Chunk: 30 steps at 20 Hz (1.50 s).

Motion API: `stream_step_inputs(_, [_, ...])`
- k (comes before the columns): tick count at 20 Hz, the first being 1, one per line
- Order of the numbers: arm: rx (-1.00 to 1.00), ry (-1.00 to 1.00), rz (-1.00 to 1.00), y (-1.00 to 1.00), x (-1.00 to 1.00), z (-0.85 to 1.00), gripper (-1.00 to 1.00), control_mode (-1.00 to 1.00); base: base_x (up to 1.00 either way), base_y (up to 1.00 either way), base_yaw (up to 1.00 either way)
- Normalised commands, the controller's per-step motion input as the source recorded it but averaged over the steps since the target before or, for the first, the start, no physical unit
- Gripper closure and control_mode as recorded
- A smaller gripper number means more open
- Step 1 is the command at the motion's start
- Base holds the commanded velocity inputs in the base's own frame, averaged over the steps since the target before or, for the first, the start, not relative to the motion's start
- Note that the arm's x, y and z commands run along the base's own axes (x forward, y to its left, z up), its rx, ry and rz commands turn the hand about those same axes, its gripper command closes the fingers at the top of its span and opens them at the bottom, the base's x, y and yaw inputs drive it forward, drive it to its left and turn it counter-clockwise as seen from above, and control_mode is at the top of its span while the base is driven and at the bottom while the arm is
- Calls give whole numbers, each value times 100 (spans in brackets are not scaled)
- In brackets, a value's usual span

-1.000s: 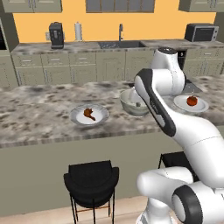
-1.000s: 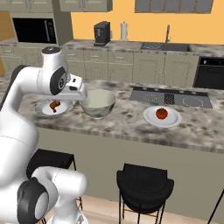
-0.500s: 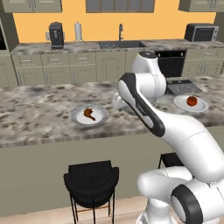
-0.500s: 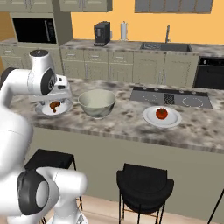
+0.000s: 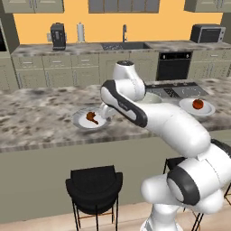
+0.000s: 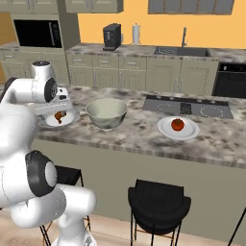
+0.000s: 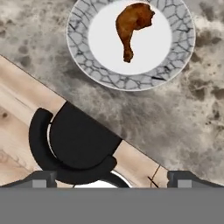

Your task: Pick the chicken drumstick and tomato from their plates and place them in the bowl. Then put the bowl in the fridge.

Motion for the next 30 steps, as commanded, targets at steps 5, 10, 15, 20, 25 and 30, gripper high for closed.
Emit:
stream_step_inputs(5, [-9, 25, 7, 47, 62, -31, -100, -100, 0, 0, 0])
stream_step_inputs(10, [-7, 16, 8, 36, 57, -32, -100, -100, 0, 0, 0])
stream_step_inputs(15, [-7, 2, 4, 15, 53, -34, -100, -100, 0, 0, 0])
stream_step_inputs(20, [-14, 8, 0, 16, 42, -33, -100, -100, 0, 0, 0])
stream_step_inputs(25, [-2, 6, 0, 4, 34, -34, -100, -100, 0, 0, 0])
stream_step_inputs(30, [0, 0, 0, 5, 23, -28, -100, -100, 0, 0, 0])
